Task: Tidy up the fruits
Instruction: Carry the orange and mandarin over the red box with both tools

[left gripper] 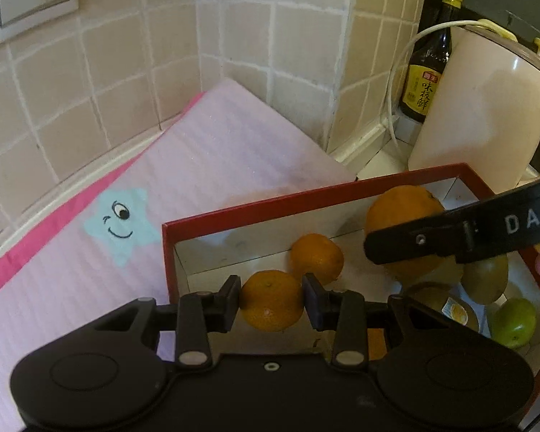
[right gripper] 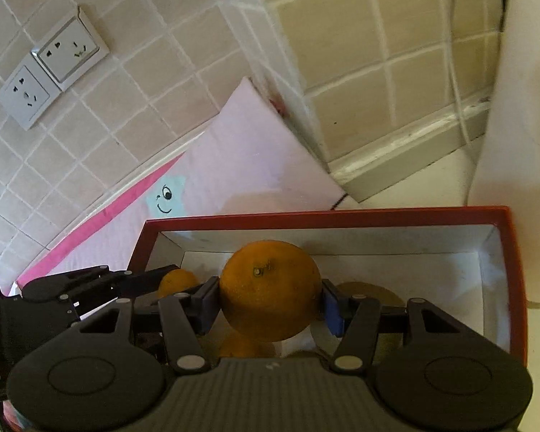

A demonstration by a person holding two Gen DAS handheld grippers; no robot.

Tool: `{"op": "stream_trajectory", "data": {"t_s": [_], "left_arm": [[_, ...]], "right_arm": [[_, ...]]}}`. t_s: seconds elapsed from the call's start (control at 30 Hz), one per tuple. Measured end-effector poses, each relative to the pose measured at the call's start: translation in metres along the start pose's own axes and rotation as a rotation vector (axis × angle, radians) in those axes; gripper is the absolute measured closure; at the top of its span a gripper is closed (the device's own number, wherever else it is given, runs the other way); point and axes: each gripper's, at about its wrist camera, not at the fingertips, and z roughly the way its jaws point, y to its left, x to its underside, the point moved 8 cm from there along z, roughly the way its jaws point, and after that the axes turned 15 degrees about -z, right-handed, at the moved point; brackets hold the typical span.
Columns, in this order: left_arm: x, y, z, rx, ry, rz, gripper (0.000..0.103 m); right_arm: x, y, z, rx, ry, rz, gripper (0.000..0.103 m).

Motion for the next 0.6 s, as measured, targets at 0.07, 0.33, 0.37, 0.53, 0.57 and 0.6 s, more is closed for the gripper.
{"op": "stream_trajectory", "data": {"t_s": [0.07, 0.33, 0.37, 0.53, 0.57, 0.6], "left_arm": [[0.001, 0.0, 0.005, -0.027, 0.024, 0.017, 0.058], [0.007, -0.006, 0.009, -0.03, 0.049, 0.077, 0.055], [0.007, -0.007, 0.01, -0.033, 0.052, 0.085, 0.055], [0.01, -0.01, 0.011, -0.033, 0.061, 0.109, 0.055], [0.01, -0.009, 0.011, -0.03, 0.063, 0.108, 0.055], [0.009, -0.009, 0.011, -0.028, 0.064, 0.109, 0.056]], "right_arm": [[-0.001, 0.001, 0.004, -0.001, 0.011, -0.004, 0.044], [0.001, -0.001, 0.017, -0.075, 0.049, 0.039, 0.044], [0.001, -0.001, 0.017, -0.081, 0.051, 0.043, 0.044], [0.0, 0.0, 0.02, -0.084, 0.07, 0.043, 0.044], [0.0, -0.001, 0.021, -0.088, 0.075, 0.047, 0.044], [0.0, -0.001, 0.022, -0.094, 0.08, 0.053, 0.044]]}}
